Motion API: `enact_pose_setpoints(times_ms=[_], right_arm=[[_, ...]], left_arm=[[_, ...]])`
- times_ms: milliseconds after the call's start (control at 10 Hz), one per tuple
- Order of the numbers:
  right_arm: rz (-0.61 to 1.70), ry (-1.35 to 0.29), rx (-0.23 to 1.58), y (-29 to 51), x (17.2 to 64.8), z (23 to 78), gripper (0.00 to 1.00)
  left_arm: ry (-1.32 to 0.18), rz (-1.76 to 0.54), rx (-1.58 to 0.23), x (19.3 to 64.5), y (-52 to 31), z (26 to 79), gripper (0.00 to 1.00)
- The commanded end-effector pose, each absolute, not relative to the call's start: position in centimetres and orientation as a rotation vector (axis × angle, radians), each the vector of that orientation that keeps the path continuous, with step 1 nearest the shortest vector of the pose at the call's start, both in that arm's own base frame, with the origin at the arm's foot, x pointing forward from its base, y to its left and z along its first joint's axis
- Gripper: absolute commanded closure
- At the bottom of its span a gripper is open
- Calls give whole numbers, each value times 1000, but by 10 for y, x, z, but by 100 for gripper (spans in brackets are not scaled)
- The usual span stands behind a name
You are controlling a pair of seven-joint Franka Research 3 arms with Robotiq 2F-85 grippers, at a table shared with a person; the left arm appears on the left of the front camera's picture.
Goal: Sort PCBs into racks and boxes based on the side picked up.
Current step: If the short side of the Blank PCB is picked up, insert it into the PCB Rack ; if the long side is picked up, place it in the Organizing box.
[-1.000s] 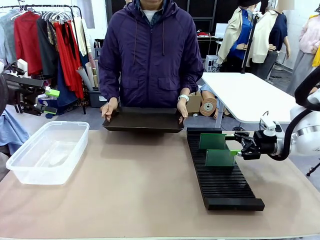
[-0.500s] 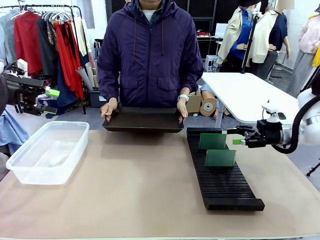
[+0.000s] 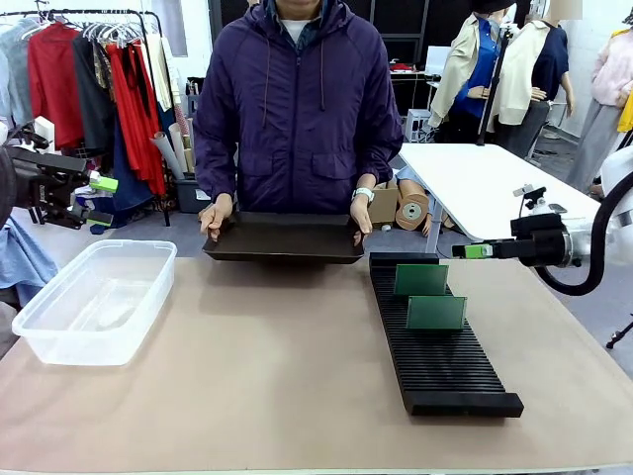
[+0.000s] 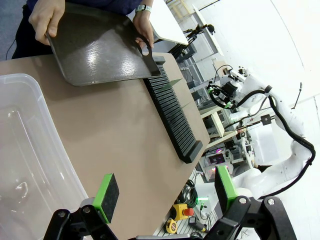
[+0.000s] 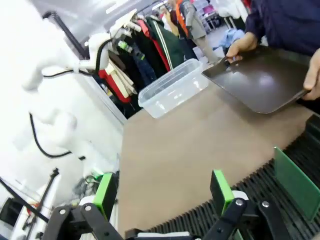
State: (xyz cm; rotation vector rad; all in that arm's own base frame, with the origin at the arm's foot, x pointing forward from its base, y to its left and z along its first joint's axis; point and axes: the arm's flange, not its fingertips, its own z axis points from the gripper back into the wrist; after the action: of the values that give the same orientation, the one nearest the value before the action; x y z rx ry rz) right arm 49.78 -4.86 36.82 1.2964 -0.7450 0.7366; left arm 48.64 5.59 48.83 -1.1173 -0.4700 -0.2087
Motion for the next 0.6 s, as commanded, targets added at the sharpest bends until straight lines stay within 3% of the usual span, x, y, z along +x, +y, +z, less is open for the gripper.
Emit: enact_pose_setpoints(times_ms=[0,500], right_arm=[[614,-720,1283,-33,487,390,0],[386,-607,1322,-24,473,421,0]], left_arm=[[-473,-211,-1120,486,56,490,0],[-473,-211,-1120,486,56,490,0]])
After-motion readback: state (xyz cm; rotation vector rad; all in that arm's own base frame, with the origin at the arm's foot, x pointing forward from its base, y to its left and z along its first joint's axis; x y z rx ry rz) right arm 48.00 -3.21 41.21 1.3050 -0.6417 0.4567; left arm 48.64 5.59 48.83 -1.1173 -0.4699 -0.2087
